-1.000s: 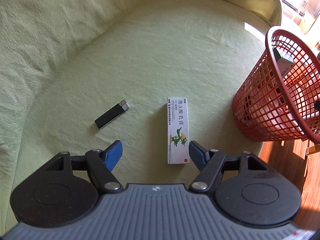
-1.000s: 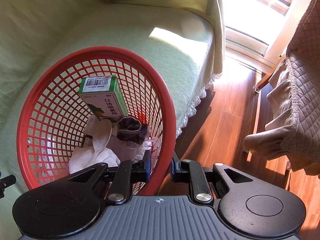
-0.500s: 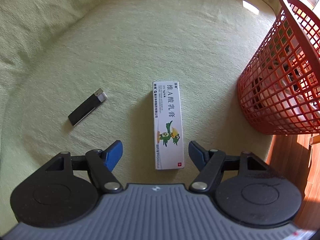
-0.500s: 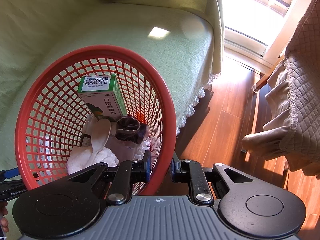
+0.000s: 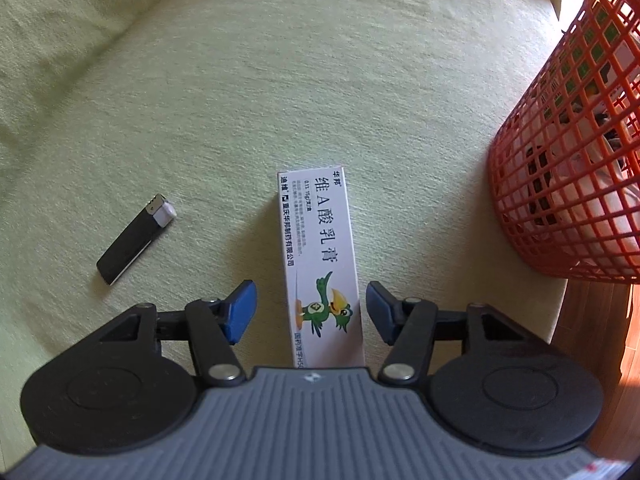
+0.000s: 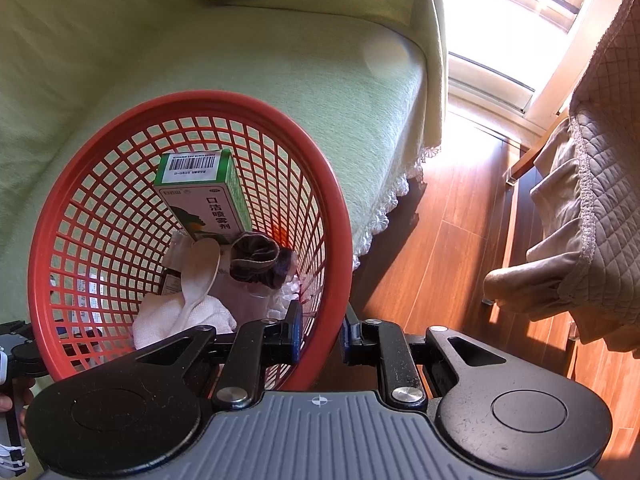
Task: Organize objects
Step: 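Grasp the white medicine box upright with the left tool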
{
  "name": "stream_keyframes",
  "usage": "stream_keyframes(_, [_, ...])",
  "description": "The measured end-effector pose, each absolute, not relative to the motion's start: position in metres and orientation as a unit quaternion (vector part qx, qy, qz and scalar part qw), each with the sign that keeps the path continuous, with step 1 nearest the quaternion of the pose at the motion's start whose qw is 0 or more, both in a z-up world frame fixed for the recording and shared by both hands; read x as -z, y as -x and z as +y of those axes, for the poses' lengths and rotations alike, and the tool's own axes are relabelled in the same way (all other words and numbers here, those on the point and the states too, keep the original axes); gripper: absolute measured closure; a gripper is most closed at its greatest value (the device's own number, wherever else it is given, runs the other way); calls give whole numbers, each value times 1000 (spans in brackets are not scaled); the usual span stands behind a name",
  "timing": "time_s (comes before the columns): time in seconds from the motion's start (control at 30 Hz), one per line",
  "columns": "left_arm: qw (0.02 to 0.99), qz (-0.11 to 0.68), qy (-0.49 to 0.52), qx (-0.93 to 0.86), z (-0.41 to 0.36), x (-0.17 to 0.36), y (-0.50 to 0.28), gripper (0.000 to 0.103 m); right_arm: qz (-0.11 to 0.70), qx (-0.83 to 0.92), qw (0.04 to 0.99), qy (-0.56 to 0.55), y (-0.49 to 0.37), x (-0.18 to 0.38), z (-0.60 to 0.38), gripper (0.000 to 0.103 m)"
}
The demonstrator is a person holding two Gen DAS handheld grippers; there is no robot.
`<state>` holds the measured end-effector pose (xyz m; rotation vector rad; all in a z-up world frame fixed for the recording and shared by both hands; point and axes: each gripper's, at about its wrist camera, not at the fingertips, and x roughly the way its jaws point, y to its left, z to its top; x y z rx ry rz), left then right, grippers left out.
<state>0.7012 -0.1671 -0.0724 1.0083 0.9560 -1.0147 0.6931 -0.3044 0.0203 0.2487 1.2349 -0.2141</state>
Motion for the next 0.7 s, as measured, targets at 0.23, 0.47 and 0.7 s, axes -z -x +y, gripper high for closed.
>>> stream_keyframes(0.23, [655,429,-440,440,-178,78,-705,55,576,100,803,-116,-693,-20,-305,88])
stream_keyframes(0.47, [652,431,-444,437,-181,83,-704,69,576,99,803,-116,-693,-20,-305,88])
stream_keyframes(0.7, [653,418,-450,443,-175,82,-701,70,576,98,803,-118,-693,-19,-306,88])
